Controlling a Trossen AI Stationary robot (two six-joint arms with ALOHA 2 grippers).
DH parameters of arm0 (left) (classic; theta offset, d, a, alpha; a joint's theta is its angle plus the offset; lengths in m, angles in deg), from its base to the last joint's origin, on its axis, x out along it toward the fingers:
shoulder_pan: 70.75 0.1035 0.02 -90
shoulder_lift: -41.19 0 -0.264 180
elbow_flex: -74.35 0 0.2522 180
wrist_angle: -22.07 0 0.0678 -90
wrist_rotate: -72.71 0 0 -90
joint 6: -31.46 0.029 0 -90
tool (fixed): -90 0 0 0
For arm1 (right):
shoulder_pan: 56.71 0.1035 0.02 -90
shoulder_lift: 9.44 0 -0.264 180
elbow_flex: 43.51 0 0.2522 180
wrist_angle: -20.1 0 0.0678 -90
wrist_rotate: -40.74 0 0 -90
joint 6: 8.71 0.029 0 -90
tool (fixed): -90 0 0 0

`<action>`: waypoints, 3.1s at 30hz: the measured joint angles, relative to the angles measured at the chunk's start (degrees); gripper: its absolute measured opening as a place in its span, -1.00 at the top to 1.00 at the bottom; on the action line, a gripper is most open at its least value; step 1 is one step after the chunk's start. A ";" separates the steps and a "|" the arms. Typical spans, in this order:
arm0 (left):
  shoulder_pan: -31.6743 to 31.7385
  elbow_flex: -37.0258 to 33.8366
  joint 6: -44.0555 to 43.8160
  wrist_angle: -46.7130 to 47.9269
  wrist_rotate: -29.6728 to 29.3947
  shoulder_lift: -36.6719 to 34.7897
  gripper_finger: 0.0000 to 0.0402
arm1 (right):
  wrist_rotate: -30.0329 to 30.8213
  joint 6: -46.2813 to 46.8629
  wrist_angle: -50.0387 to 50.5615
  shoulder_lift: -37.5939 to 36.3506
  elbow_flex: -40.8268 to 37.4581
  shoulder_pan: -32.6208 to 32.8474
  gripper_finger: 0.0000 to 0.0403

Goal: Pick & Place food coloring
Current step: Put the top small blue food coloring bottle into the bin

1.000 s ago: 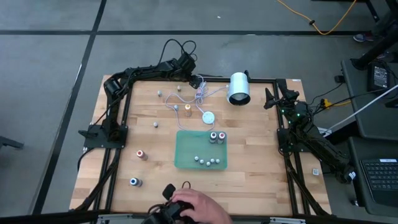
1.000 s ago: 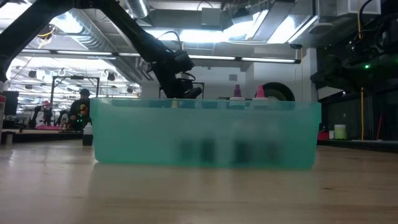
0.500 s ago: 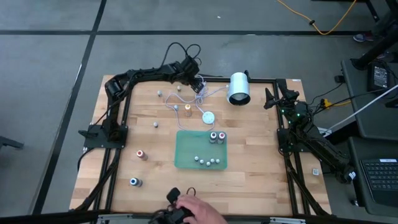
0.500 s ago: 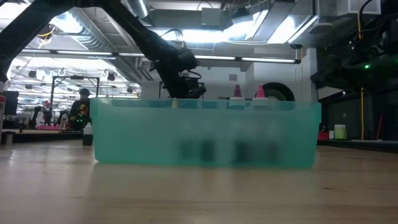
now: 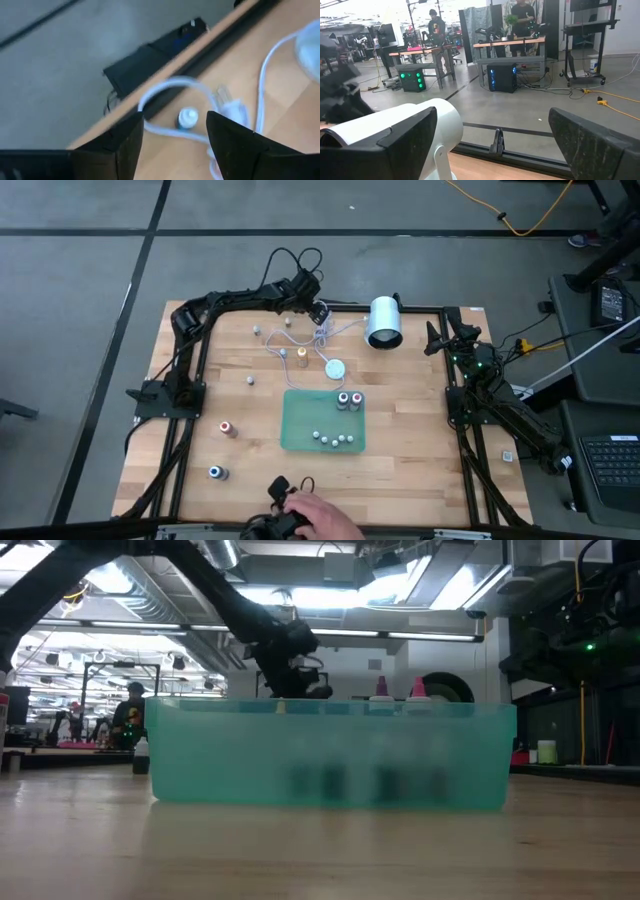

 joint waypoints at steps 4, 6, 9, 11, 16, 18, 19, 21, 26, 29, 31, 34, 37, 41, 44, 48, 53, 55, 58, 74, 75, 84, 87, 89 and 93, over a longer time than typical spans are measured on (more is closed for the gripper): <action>0.03 -0.10 -0.66 -1.41 2.22 2.27 0.01 | 0.00 -0.01 -0.01 0.00 0.00 -0.02 -0.91; -0.22 -0.10 -1.26 -2.50 2.43 2.60 0.03 | 0.00 -0.01 -0.01 0.00 0.00 0.00 -0.91; -0.50 -0.04 -1.44 -4.62 3.04 3.24 0.06 | 0.00 0.01 -0.01 0.00 0.00 0.00 -0.91; -0.57 -0.06 -1.52 -4.43 4.10 3.42 0.07 | 0.00 0.00 -0.01 0.02 0.00 -0.01 -0.91; -0.53 1.45 -1.58 -3.72 4.02 5.78 0.06 | 0.00 0.01 -0.01 0.02 0.00 -0.02 -0.91; -0.53 1.92 -1.58 -3.30 4.02 5.76 0.06 | 0.00 0.00 0.00 0.02 0.00 -0.02 -0.91; -0.53 2.20 -1.69 -3.61 3.94 5.74 0.06 | 0.00 -0.01 -0.01 0.02 0.00 -0.01 -0.91; -0.57 2.81 -2.48 -3.29 3.87 5.74 0.07 | 0.00 -0.01 -0.01 0.04 0.00 -0.02 -0.91; -0.58 3.72 -2.51 -2.24 3.86 5.68 0.07 | 0.00 -0.01 -0.01 0.04 0.00 -0.01 -0.91; -0.38 3.72 -2.69 -1.44 3.81 5.68 0.07 | 0.00 0.00 -0.01 0.04 0.00 0.00 -0.91; -0.20 3.72 -2.69 -0.86 3.75 5.68 0.06 | 0.00 -0.01 -0.01 0.04 0.00 0.00 -0.91; -0.18 3.72 -2.96 0.19 3.71 5.68 0.06 | 0.00 -0.01 -0.01 0.04 0.00 0.00 -0.91; -0.18 3.72 -3.47 0.34 3.74 5.68 0.07 | 0.00 0.01 -0.01 0.04 0.00 -0.01 -0.91; -0.20 3.71 -3.54 0.25 3.40 5.68 0.08 | 0.00 -0.01 -0.01 0.04 0.00 -0.02 -0.91; -0.19 3.72 -3.57 0.23 1.54 5.66 0.07 | 0.00 0.00 -0.01 0.04 0.00 -0.01 -0.91; -0.14 3.72 -4.45 0.01 0.44 5.66 0.09 | 0.00 -0.01 0.01 0.04 0.00 0.00 -0.91; -0.16 3.72 -4.53 -0.88 0.46 5.66 0.13 | 0.00 0.00 -0.01 0.04 0.00 0.00 -0.91; -0.14 3.72 -4.33 -1.23 0.68 5.66 0.14 | 0.00 0.01 0.00 0.04 0.00 0.00 -0.91; -0.16 3.70 -4.18 -1.23 0.72 5.66 0.16 | 0.00 0.00 -0.01 0.04 0.00 -0.01 -0.91; -0.70 3.68 -3.49 -2.21 2.62 6.73 0.16 | 0.00 0.00 -0.01 0.04 0.00 -0.01 -0.91; -0.70 3.68 -3.22 -2.16 2.62 6.73 0.17 | 0.00 -0.01 -0.01 0.04 0.00 0.00 -0.91; -0.70 3.68 -2.63 -2.12 3.10 6.72 0.29 | 0.00 -0.01 -0.01 0.04 0.00 -0.02 -0.91; -0.70 3.68 -2.39 -2.48 3.18 6.73 0.33 | 0.00 0.01 -0.01 0.04 0.00 0.00 -0.91; -0.68 3.68 -2.00 -2.50 3.41 6.73 0.33 | 0.00 0.01 0.00 0.04 0.01 0.00 -0.91; -0.64 3.68 -1.99 -2.52 3.82 6.73 0.33 | 0.00 0.00 -0.01 0.04 0.00 0.00 -0.91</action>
